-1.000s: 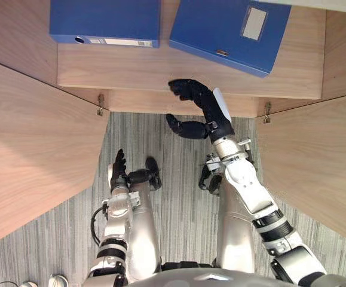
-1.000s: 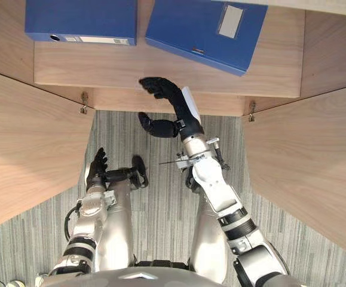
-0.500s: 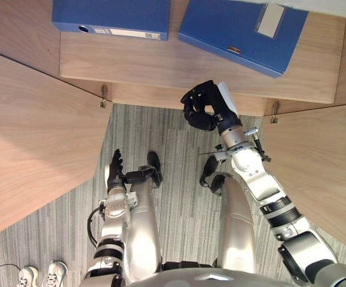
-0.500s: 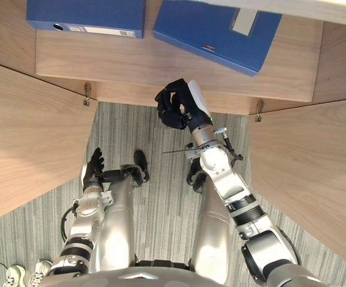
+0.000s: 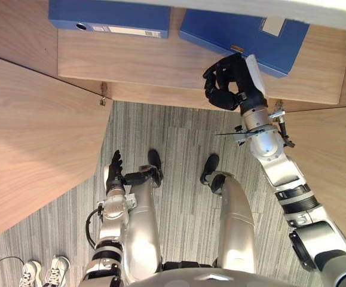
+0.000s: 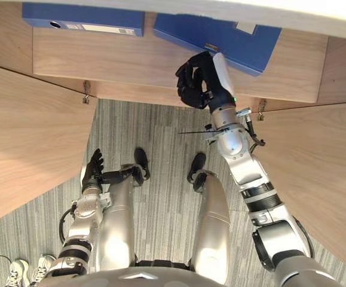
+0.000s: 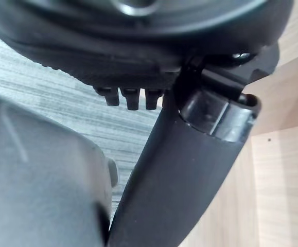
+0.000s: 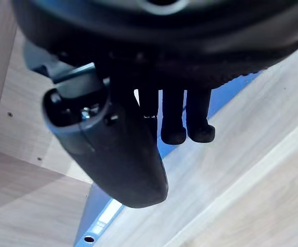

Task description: Walk over to the cabinet, pick up the folder, carry it to the office cabinet, place the folder inside the office cabinet, then close the office cabinet door

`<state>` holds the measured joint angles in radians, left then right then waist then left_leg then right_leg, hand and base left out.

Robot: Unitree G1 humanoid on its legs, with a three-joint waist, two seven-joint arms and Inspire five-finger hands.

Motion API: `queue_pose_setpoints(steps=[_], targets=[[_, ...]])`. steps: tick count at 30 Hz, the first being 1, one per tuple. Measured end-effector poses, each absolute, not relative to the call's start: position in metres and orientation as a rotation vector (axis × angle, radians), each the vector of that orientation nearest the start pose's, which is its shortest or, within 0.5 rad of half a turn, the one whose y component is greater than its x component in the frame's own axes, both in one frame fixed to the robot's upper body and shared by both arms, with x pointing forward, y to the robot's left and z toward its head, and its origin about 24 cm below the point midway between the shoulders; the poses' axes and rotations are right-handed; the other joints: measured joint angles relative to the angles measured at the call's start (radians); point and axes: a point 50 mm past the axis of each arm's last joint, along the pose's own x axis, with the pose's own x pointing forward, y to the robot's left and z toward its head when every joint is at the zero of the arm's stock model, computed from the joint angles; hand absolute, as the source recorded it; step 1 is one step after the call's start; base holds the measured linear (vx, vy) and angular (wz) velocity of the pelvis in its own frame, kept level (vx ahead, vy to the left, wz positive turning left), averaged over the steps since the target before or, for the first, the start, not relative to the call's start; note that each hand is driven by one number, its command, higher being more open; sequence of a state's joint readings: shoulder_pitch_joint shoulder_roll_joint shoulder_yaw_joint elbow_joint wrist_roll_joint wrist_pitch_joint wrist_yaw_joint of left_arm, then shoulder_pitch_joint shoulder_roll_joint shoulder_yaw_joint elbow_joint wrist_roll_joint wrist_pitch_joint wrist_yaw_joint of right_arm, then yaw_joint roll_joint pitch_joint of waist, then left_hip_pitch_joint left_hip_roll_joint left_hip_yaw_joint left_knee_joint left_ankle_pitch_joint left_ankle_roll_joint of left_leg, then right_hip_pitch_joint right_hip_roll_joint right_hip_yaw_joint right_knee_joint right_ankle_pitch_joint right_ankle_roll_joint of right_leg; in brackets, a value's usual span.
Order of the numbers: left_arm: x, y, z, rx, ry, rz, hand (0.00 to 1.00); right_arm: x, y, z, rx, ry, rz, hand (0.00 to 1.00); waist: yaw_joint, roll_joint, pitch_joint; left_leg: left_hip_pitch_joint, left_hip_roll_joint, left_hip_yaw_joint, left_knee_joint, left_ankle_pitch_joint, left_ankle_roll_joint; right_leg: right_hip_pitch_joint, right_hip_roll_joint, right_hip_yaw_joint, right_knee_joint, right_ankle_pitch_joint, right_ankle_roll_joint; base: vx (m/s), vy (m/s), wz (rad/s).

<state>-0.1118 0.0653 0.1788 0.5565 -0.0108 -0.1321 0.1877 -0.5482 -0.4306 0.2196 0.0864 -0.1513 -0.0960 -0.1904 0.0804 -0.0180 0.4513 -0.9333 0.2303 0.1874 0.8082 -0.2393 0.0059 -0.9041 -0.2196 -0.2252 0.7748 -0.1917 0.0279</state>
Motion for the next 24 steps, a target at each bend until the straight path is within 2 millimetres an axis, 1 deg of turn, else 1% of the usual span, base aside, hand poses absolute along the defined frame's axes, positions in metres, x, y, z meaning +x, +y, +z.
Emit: queue_pose_setpoints(steps=[10,16,18,21,24], targets=[[0.249,0.210,-0.032,0.040,0.253,0.351,1.00,0.342,-0.168,0.194,-0.572,-0.547,-0.053,0.00,0.000,0.003,0.002,-0.063,-0.012,-0.011,0.021,0.008,0.006,-0.051,-0.018,-0.012,0.027,-0.001,0.001,-0.02,0.037,0.06],[0.250,0.211,-0.029,0.019,0.232,0.357,1.00,0.349,-0.184,0.212,-0.558,-0.573,-0.143,0.00,0.001,0.007,0.004,-0.095,-0.017,-0.017,0.034,0.010,0.010,-0.077,-0.028,-0.016,0.042,-0.002,0.002,-0.02,0.028,0.04],[0.251,0.210,-0.027,0.018,0.218,0.355,1.00,0.352,-0.192,0.219,-0.568,-0.573,-0.176,0.00,0.001,0.008,0.005,-0.109,-0.020,-0.020,0.039,0.012,0.014,-0.091,-0.032,-0.016,0.048,-0.002,0.002,-0.01,0.024,0.04],[0.252,0.210,-0.025,0.018,0.210,0.352,1.00,0.355,-0.202,0.224,-0.558,-0.566,-0.211,0.00,0.001,0.017,0.010,-0.119,-0.021,-0.029,0.051,0.012,0.014,-0.093,-0.036,-0.022,0.058,-0.005,0.005,-0.01,0.019,0.06],[0.252,0.210,-0.025,0.011,0.208,0.354,1.00,0.358,-0.207,0.228,-0.536,-0.560,-0.247,0.00,0.000,0.019,0.011,-0.125,-0.025,-0.029,0.053,0.013,0.016,-0.099,-0.042,-0.022,0.063,-0.006,0.005,-0.02,0.014,0.05]])
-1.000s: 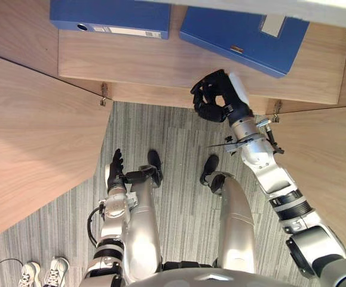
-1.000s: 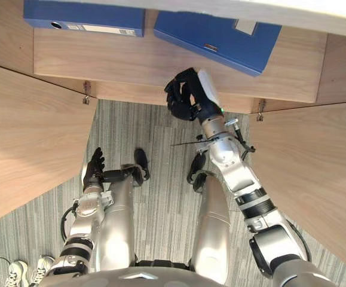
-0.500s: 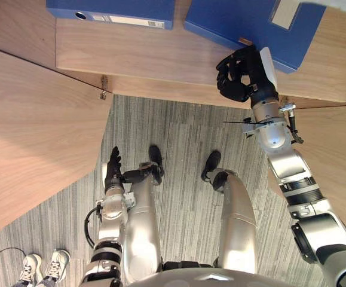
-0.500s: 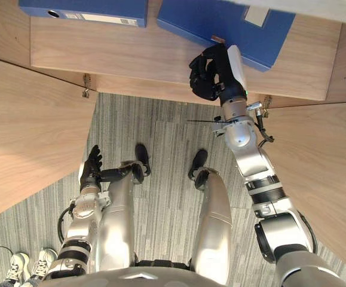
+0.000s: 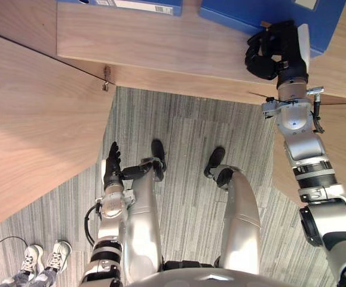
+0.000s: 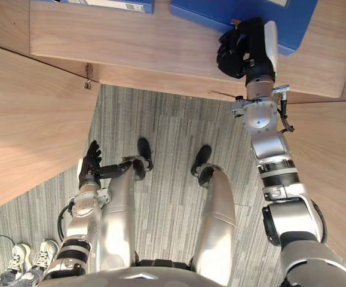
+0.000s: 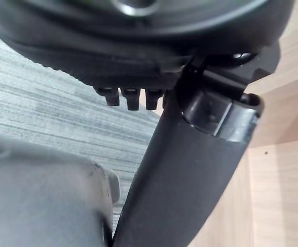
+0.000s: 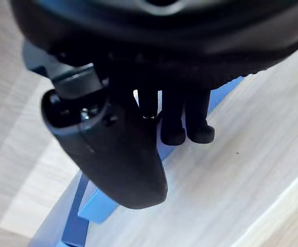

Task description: Walk over to the cabinet, pick up the folder, carry it to the office cabinet, place the folder inside the office cabinet, then close the office cabinet door

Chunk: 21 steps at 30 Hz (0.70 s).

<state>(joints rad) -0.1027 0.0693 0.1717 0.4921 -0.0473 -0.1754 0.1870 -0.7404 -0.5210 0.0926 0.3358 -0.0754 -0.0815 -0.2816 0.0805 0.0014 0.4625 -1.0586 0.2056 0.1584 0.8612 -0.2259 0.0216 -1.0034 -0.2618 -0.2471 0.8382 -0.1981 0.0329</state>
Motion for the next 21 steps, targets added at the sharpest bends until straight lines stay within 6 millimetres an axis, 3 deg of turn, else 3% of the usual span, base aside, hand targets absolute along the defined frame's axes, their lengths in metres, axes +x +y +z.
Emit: queue_pose_setpoints(steps=[7,21], targets=[[0.252,0.211,-0.023,-0.011,0.193,0.363,1.00,0.364,-0.225,0.240,-0.534,-0.532,-0.346,0.00,-0.001,0.003,0.002,-0.027,-0.003,-0.001,0.000,0.007,0.004,-0.028,-0.005,-0.001,0.005,0.000,0.000,-0.01,0.002,0.02],[0.260,0.213,-0.022,-0.024,0.201,0.418,1.00,0.382,-0.209,0.268,-0.502,-0.548,-0.377,0.00,-0.033,0.011,0.007,-0.057,-0.011,-0.002,-0.035,0.060,-0.007,-0.070,-0.011,-0.006,0.002,0.028,-0.005,-0.03,-0.006,0.02]])
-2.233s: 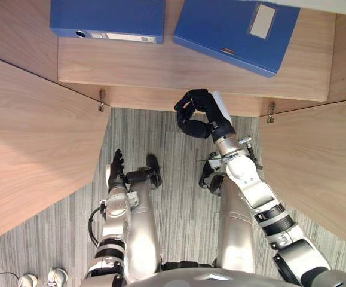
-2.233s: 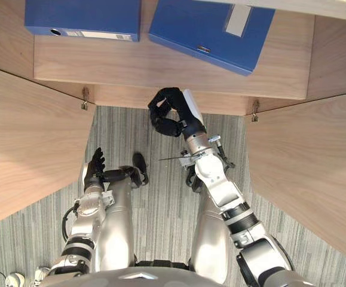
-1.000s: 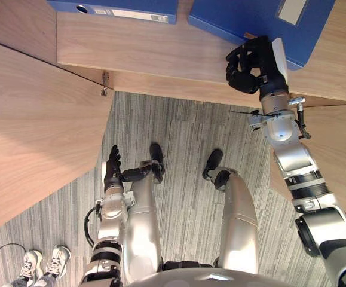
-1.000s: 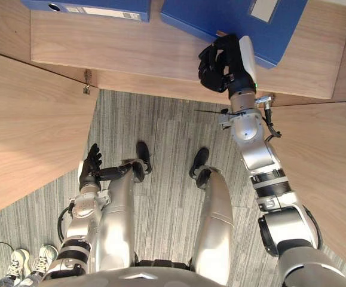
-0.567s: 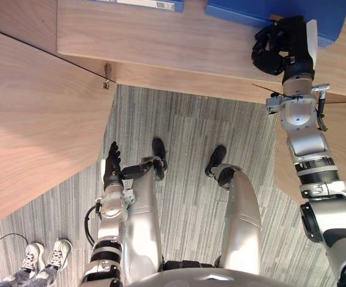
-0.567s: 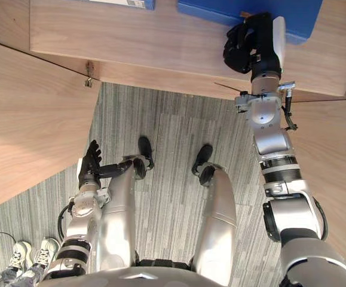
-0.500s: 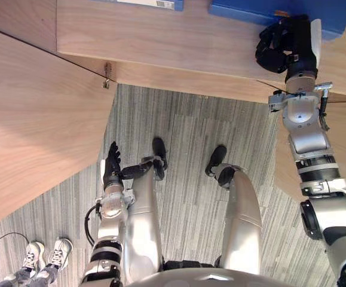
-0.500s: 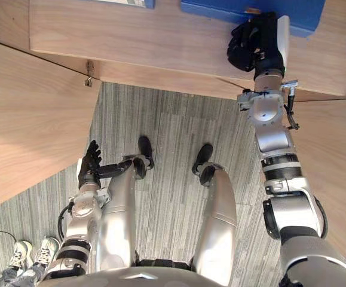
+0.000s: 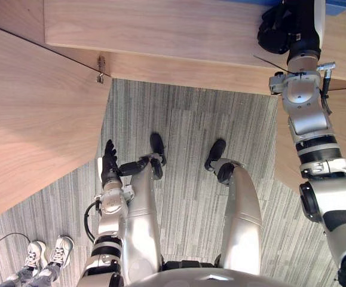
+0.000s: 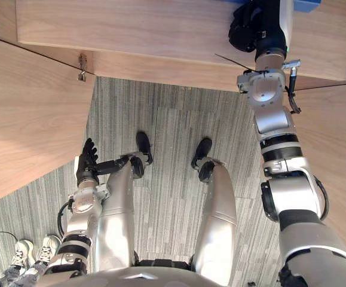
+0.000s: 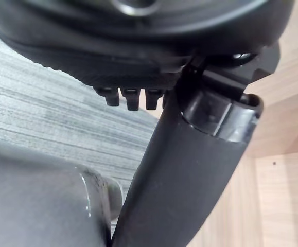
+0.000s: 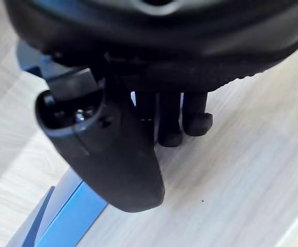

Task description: Walk over to the cabinet, pick up the folder, carry it to the office cabinet, place the folder inside the office cabinet, then close the office cabinet door

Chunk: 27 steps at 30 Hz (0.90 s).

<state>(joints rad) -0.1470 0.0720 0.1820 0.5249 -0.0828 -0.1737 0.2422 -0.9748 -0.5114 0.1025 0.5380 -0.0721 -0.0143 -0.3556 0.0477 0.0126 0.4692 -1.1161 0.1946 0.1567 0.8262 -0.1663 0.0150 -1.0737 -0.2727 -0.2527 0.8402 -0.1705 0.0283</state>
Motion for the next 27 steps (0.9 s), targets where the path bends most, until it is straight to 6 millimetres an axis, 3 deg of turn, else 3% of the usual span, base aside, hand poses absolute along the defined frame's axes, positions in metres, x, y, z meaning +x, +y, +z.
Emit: queue_pose_setpoints(steps=[8,13,16,22,27], targets=[[0.261,0.212,-0.020,-0.032,0.199,0.416,1.00,0.383,-0.198,0.269,-0.432,-0.559,-0.371,0.00,0.000,0.007,0.004,0.003,0.006,0.000,0.005,0.013,0.003,0.000,0.002,-0.001,0.012,0.006,-0.009,-0.02,-0.010,0.00],[0.261,0.208,-0.023,-0.030,0.227,0.403,1.00,0.365,-0.186,0.269,-0.413,-0.643,-0.321,0.00,0.008,0.007,0.005,0.035,0.014,-0.004,0.022,0.009,0.006,0.032,0.006,0.000,0.029,-0.004,-0.021,0.00,0.000,0.00],[0.259,0.203,-0.027,-0.027,0.255,0.384,1.00,0.351,-0.183,0.250,-0.404,-0.651,-0.287,0.00,0.007,0.007,0.004,0.089,0.015,-0.006,0.026,-0.005,0.001,0.087,0.007,0.001,0.034,-0.018,-0.017,0.00,0.000,0.00],[0.254,0.194,-0.037,0.009,0.307,0.343,1.00,0.318,-0.173,0.183,-0.320,-0.535,-0.197,0.00,-0.002,0.005,0.003,0.215,0.020,0.003,0.037,-0.048,-0.010,0.211,0.008,0.003,0.042,-0.057,-0.012,0.01,-0.007,-0.02],[0.237,0.196,-0.058,0.055,0.409,0.326,1.00,0.291,-0.151,0.137,-0.225,-0.423,-0.057,0.00,-0.005,-0.011,-0.006,0.373,0.031,0.022,0.012,-0.082,-0.025,0.363,0.024,0.008,0.004,-0.075,0.001,0.07,-0.024,-0.11]])
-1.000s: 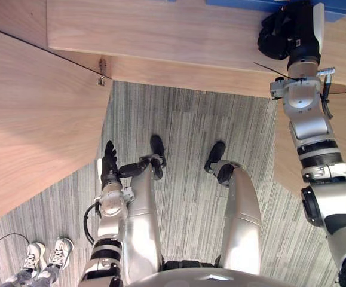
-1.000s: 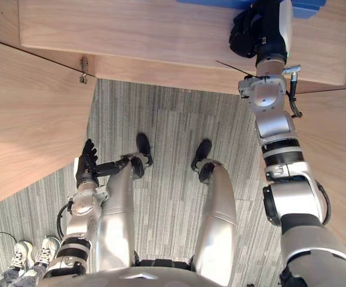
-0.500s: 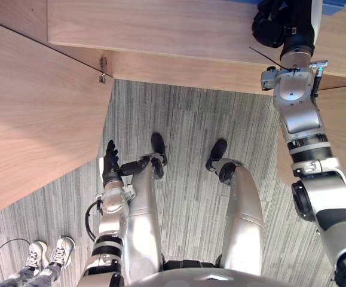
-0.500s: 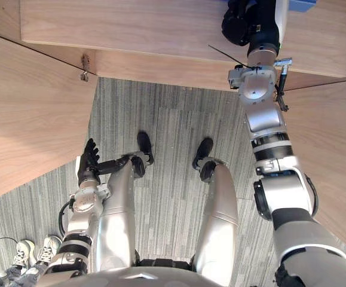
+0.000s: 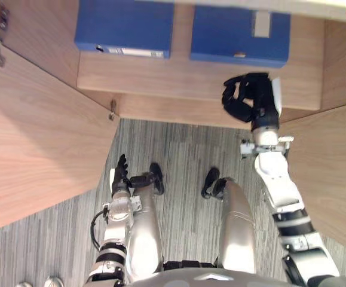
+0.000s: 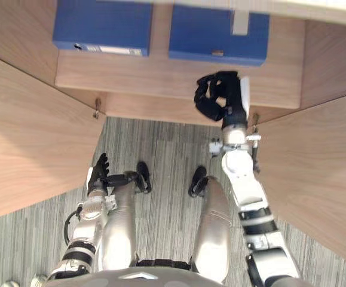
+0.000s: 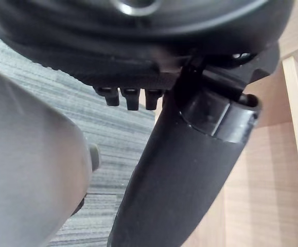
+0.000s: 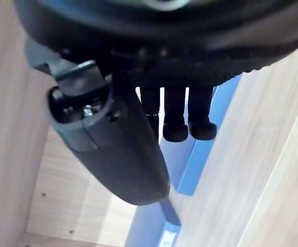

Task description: Walk over to the cabinet, pick up the folder, carry it to the office cabinet, place the folder inside the office cabinet, then close the office cabinet door

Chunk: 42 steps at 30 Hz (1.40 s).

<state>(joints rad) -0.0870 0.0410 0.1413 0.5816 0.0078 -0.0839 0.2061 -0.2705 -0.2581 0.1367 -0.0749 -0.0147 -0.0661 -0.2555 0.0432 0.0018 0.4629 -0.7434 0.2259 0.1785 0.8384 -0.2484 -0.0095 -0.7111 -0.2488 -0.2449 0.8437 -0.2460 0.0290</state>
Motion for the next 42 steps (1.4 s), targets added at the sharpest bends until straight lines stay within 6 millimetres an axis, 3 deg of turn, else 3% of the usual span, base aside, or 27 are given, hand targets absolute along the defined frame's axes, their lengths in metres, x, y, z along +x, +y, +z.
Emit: queue_pose_setpoints(steps=[6,10,16,18,24,25,33,42], targets=[[0.201,0.202,-0.100,0.129,0.644,0.310,1.00,0.251,-0.114,0.062,-0.143,-0.170,0.114,0.00,-0.015,-0.051,-0.114,0.219,-0.018,0.033,-0.159,0.015,-0.014,0.199,0.019,-0.002,-0.153,0.021,0.019,0.16,0.011,-0.07],[0.185,0.206,-0.116,0.186,0.749,0.284,1.00,0.241,-0.112,0.017,-0.176,0.018,0.128,0.00,-0.042,-0.072,-0.156,0.320,-0.044,0.055,-0.271,0.042,-0.016,0.286,0.023,-0.001,-0.252,0.046,0.031,0.15,0.023,-0.04],[0.165,0.207,-0.129,0.217,0.845,0.257,1.00,0.218,-0.134,-0.055,-0.241,0.356,0.069,0.00,-0.059,-0.060,-0.186,0.483,-0.072,0.093,-0.457,0.100,-0.019,0.441,0.056,0.001,-0.460,0.125,0.050,0.13,0.033,-0.13],[0.152,0.208,-0.135,0.218,0.884,0.262,1.00,0.203,-0.144,-0.080,-0.274,0.480,0.050,0.00,-0.062,-0.054,-0.222,0.549,-0.087,0.115,-0.555,0.135,-0.025,0.498,0.072,0.005,-0.556,0.167,0.054,0.13,0.023,-0.16],[0.133,0.207,-0.144,0.238,0.951,0.240,1.00,0.162,-0.169,-0.124,-0.261,0.765,-0.053,0.00,-0.072,-0.040,-0.291,0.694,-0.119,0.137,-0.780,0.230,-0.034,0.617,0.100,0.002,-0.737,0.244,0.056,0.06,-0.001,-0.07],[0.130,0.205,-0.145,0.242,0.962,0.225,1.00,0.154,-0.173,-0.130,-0.248,0.810,-0.080,1.00,-0.072,-0.039,-0.299,0.713,-0.122,0.139,-0.802,0.240,-0.033,0.631,0.105,0.002,-0.753,0.250,0.056,0.01,-0.013,-0.06],[0.113,0.196,-0.154,0.231,1.035,0.170,1.00,0.117,-0.192,-0.150,-0.078,0.988,-0.305,1.00,-0.078,-0.038,-0.341,0.781,-0.138,0.147,-0.919,0.295,-0.030,0.664,0.118,0.014,-0.812,0.282,0.055,-0.04,-0.014,-0.05],[0.108,0.197,-0.157,0.229,1.056,0.173,1.00,0.105,-0.192,-0.155,0.084,1.029,-0.452,1.00,-0.083,-0.037,-0.361,0.809,-0.154,0.147,-0.927,0.294,-0.027,0.706,0.114,0.024,-0.863,0.307,0.063,-0.02,0.005,-0.01]])
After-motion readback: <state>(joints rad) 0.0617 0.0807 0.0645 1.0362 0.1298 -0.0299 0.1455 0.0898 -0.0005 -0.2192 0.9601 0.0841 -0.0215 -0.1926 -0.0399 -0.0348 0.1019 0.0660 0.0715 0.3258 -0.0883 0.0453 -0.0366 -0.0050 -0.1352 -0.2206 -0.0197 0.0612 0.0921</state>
